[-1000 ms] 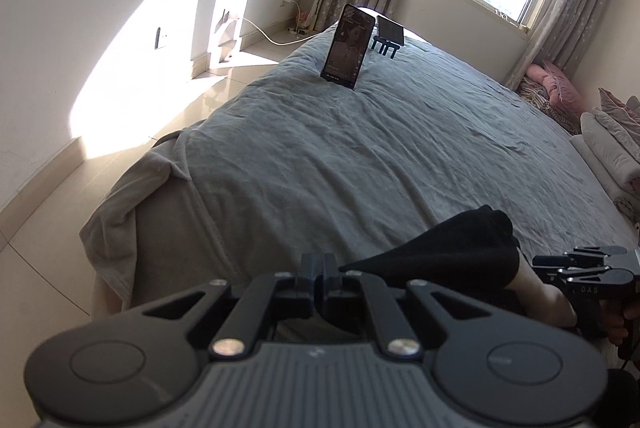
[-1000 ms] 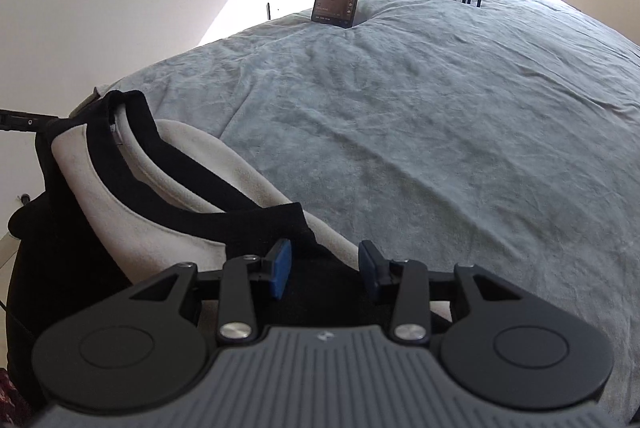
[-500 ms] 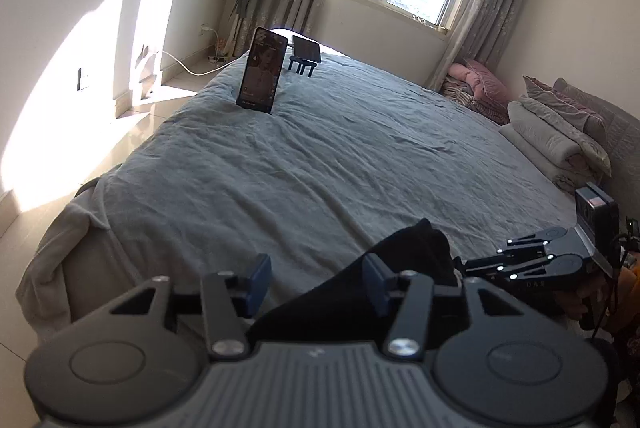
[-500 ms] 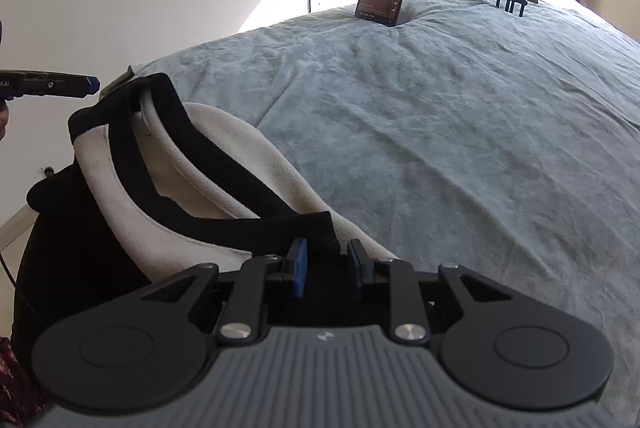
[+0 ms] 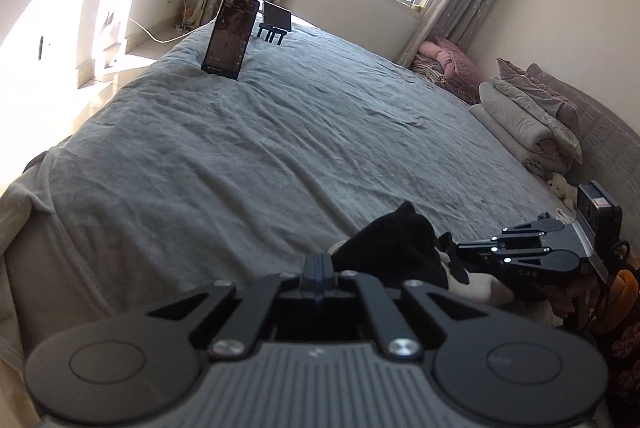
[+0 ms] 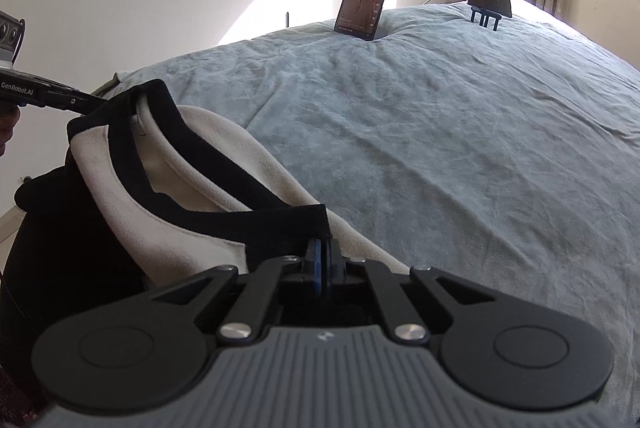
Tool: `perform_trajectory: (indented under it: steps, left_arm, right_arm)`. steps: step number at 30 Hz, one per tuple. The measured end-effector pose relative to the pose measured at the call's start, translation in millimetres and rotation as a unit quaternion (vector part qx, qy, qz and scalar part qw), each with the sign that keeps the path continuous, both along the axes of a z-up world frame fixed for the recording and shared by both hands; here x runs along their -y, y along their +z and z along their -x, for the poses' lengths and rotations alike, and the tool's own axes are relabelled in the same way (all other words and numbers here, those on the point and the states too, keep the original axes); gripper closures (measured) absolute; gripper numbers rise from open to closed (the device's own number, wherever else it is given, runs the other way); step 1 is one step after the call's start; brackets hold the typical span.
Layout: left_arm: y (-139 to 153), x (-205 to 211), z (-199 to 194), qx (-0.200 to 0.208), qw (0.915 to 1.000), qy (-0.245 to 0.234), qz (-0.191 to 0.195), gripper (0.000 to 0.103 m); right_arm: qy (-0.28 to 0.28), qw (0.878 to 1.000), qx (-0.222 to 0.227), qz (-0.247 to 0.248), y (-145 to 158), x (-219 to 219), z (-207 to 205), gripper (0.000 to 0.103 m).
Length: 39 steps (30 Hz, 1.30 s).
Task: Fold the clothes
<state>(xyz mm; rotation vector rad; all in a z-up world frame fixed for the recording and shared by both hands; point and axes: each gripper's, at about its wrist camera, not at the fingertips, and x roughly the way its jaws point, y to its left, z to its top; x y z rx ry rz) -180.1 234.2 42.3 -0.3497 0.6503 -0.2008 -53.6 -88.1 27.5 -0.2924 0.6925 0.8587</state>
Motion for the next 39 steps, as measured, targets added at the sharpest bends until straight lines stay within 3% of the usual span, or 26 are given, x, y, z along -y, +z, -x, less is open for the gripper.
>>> perform_trajectory:
  steps: [8,12,14,16,19,25,33,35,37,39]
  left_arm:
    - [28,29,-24,0.078,0.9946,0.007,-0.069,0.103]
    - [35,39,-52,0.076,0.996,-0.033,-0.036,0.1]
    - [32,37,-60,0.055,0.9969,-0.055,-0.008,0.088]
    - [25,35,-63,0.034,0.9975,-0.061,-0.002,0.064]
    - [16,30,-56,0.014,0.9981,-0.06,0.0,0.062]
    - [3,-3,-32,-0.009,0.9932,-0.065,0.097,0.055]
    - [-5,-9,-9,-0.019,0.9878,-0.089,0.127,0.06]
    - [-4,-9,-6,-0.025,0.9886,-0.09,0.118,0.072]
    - [-3,-3,-3,-0.03,0.9904,-0.089,0.101,0.094]
    - [1,4,0,-0.023,0.9929,-0.085,0.08,0.099]
  right_arm:
    - [-0.107,0.988,0.107,-0.025,31,26,12,0.102]
    - [-0.122,0.984,0.125,-0.021,40,34,11,0.102]
    - [-0.123,0.985,0.117,-0.018,40,36,10,0.102]
    - [-0.121,0.986,0.111,-0.013,35,35,10,0.102]
    - [-0.12,0.988,0.098,-0.01,27,35,9,0.102]
    - [-0.119,0.99,0.079,-0.013,19,33,5,0.102]
    - [-0.118,0.99,0.073,-0.011,16,32,5,0.102]
    - [-0.119,0.99,0.072,-0.012,16,32,5,0.102]
    - [-0.121,0.99,0.072,-0.013,16,32,5,0.102]
    - [-0.126,0.989,0.074,-0.017,16,34,5,0.102]
